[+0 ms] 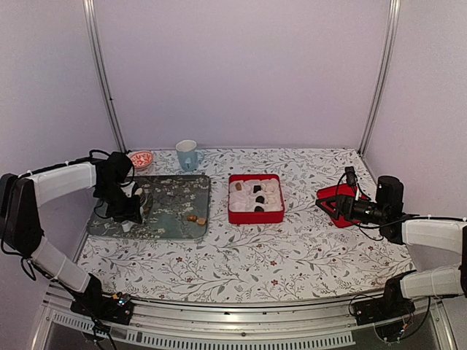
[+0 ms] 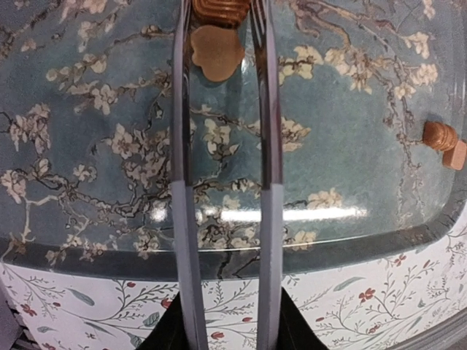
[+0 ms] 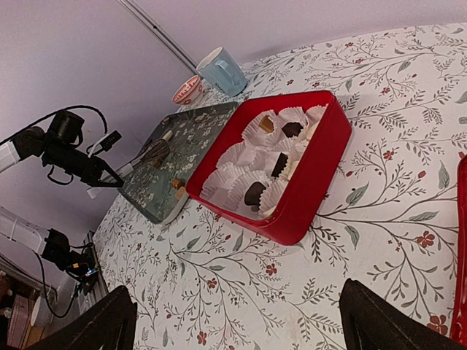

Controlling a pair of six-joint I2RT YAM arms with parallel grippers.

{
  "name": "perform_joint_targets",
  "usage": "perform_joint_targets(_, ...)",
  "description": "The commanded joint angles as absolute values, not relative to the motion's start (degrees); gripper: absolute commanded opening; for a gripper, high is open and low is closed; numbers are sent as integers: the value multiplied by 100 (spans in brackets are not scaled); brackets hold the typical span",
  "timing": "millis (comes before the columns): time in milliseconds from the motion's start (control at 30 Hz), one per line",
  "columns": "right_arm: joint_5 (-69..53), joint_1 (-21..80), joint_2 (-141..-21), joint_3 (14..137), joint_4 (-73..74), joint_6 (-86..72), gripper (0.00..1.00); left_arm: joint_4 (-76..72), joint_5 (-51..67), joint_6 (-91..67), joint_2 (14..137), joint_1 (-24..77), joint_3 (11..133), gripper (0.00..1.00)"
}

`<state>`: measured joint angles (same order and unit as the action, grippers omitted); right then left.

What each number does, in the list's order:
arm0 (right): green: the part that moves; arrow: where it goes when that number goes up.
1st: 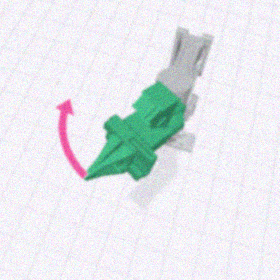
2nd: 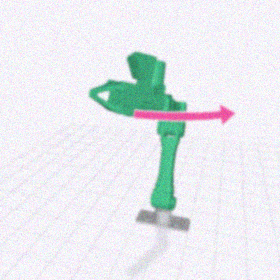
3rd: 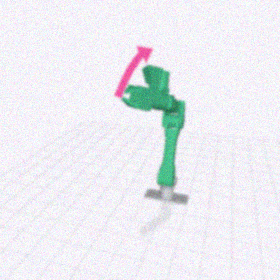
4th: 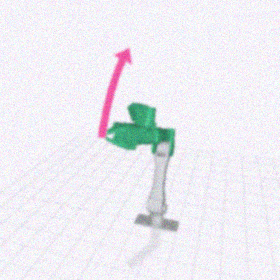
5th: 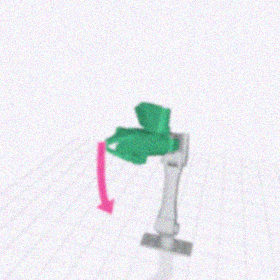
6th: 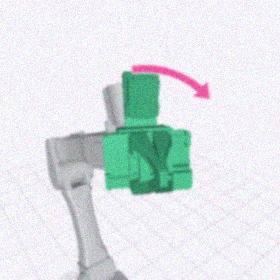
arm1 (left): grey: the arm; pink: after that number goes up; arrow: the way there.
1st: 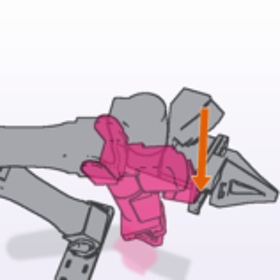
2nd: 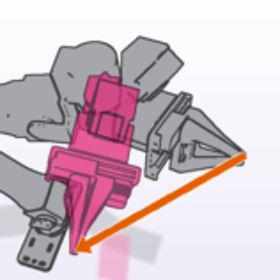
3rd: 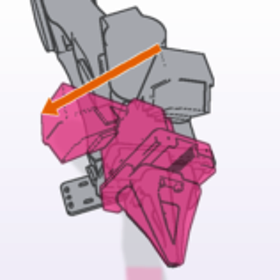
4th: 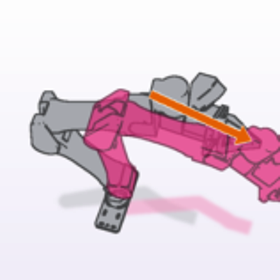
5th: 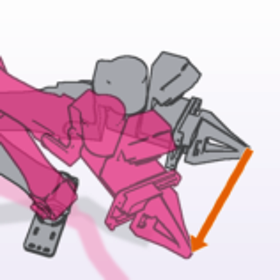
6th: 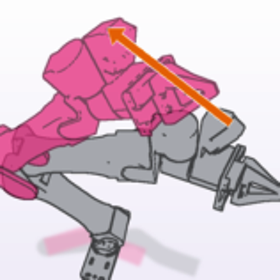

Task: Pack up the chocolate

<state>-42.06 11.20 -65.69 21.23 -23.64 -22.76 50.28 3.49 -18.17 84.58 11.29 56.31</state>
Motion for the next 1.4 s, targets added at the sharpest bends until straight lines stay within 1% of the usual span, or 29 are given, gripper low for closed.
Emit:
perform_joint_targets(0, -4155, 1133, -6469, 2074, -2504, -2308, 99, 4973, 456, -1764, 8370, 1093, 5846, 23)
perform_joint_targets(400, -4175, 1133, -6494, 2100, -2503, -2336, 99, 5117, 416, -1900, 8218, 1464, 6380, 22)
perform_joint_targets(633, -4191, 1133, -6528, 2130, -2583, -2416, 99, 5104, 230, -2056, 8375, 2275, 7141, 21)
perform_joint_targets(833, -4201, 1134, -6526, 2130, -2589, -2430, 99, 5014, 332, -2109, 8767, 3008, 7856, 21)
perform_joint_targets(1033, -4244, 1132, -6571, 2117, -2597, -2422, 99, 5022, 430, -2053, 9415, 3747, 8512, 21)
perform_joint_targets(1367, -4303, 1132, -6565, 2098, -2597, -2382, 99, 5027, 423, -2013, 10254, 4448, 8981, 20)
